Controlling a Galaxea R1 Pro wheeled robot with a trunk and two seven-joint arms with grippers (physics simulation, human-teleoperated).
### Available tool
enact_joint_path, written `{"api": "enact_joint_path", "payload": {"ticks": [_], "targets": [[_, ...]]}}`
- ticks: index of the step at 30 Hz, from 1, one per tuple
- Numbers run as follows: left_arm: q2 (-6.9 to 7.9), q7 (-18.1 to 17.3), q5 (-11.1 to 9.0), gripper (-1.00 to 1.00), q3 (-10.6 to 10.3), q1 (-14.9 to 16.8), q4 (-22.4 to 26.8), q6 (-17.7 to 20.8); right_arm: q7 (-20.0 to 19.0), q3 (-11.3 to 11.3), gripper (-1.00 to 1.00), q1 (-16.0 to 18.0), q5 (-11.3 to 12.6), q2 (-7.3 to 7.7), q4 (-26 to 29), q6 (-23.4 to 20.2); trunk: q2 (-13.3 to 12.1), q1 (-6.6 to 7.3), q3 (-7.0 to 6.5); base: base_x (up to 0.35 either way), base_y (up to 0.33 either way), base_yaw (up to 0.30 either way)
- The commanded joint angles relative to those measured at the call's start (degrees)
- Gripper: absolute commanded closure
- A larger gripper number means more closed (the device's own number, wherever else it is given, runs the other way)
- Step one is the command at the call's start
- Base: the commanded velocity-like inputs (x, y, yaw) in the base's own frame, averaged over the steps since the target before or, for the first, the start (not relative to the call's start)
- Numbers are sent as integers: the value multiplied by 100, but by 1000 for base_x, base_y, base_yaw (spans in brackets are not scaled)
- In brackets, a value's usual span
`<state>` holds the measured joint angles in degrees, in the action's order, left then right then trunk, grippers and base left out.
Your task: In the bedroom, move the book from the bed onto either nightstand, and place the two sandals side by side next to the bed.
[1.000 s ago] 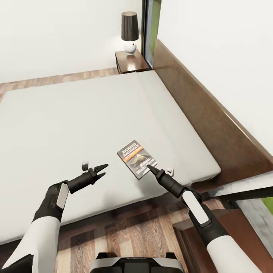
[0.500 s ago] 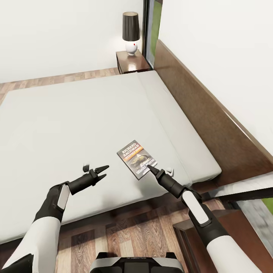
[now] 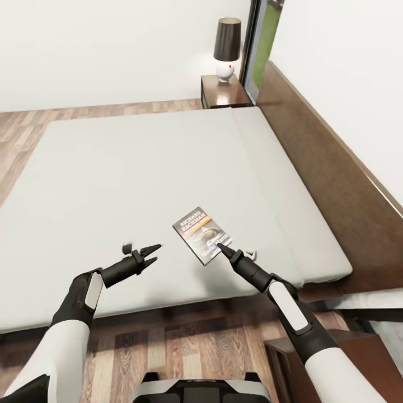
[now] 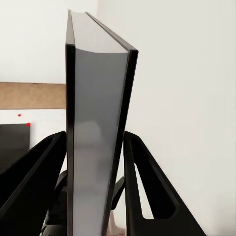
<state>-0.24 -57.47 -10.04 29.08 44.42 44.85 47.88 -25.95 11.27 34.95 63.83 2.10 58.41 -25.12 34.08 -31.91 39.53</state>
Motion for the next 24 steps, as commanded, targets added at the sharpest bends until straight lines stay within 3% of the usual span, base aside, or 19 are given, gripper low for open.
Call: {"api": "enact_joint_path", "payload": {"ticks": [1,24], "targets": [[-2,-10,-6,-100,10,5,-3,29,3,7,100,2,59,4,4,-28,6,-2,5,0,0,295],[-11,-10,-6,-100,10,5,-7,19,8,7,100,3,59,1,-17,-28,6,-2,5,0,0,295]]}}
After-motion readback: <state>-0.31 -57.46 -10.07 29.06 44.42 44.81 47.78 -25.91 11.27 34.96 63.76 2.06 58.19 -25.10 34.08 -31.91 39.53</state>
